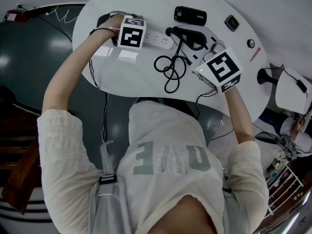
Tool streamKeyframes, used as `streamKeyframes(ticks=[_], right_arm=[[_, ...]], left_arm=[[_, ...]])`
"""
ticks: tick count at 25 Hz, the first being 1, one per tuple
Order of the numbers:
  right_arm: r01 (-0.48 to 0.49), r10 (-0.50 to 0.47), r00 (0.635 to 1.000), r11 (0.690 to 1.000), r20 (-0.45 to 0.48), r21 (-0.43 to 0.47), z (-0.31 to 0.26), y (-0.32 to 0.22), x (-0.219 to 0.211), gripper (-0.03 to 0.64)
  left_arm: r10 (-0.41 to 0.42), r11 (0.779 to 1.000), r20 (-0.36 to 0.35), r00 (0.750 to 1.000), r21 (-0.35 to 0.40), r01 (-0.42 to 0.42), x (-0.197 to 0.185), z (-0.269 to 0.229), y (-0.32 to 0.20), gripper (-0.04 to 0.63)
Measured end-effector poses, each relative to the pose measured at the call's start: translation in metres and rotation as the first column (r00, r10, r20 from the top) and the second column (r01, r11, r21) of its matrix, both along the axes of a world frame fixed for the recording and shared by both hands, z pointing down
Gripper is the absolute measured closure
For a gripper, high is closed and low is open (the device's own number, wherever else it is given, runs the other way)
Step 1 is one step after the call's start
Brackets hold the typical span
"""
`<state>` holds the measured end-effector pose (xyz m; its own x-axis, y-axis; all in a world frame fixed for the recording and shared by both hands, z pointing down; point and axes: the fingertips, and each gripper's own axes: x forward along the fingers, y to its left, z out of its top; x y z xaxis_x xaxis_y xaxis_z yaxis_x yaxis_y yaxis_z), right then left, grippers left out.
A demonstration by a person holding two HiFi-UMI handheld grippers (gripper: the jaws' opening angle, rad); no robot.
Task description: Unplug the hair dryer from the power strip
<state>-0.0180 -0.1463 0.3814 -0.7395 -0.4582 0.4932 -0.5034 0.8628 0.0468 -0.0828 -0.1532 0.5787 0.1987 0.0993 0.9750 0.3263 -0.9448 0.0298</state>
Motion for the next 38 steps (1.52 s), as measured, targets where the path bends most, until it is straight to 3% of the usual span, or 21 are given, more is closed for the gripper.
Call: streamKeyframes(ticks=[9, 21, 29, 31, 33, 38], right_arm=[[0.015, -0.016, 1.0, 1.0, -0.023, -0.023, 0.01, 0.025, -0.001, 0.565], [0.044, -0.075, 0.989, 0.972, -0.128, -0.232, 0.091, 0.067, -0.008, 0.561], [0.024, -0.071, 0.983, 0.964, -0.171, -0.264, 0.127, 0.081, -0.005, 0.561], [0.019, -0.061, 0.989, 0.957, -0.136, -0.291, 0.126, 0.082, -0.005, 0.533], [0.024, -0.067, 0.991, 0.942, -0.116, -0.334, 0.126, 0.085, -0.004, 0.463], [0.047, -0.115, 0.978, 0.936, -0.176, -0.35, 0.132, 0.095, 0.003, 0.403]], left_arm=[[-0.005, 1.0, 0.025, 1.0, 0.012, 0.004, 0.0, 0.002, 0.001, 0.325], [-0.007, 1.0, 0.029, 1.0, 0.011, 0.007, 0.002, 0.002, 0.0, 0.325], [-0.005, 1.0, 0.049, 0.999, 0.02, 0.004, 0.003, 0.004, -0.001, 0.325], [-0.006, 1.0, 0.044, 0.999, 0.018, 0.005, 0.002, 0.004, -0.001, 0.325], [-0.007, 1.0, 0.043, 0.999, 0.017, 0.006, 0.002, 0.003, 0.0, 0.325], [-0.01, 1.0, 0.045, 0.999, 0.022, 0.009, 0.001, 0.002, 0.0, 0.325]])
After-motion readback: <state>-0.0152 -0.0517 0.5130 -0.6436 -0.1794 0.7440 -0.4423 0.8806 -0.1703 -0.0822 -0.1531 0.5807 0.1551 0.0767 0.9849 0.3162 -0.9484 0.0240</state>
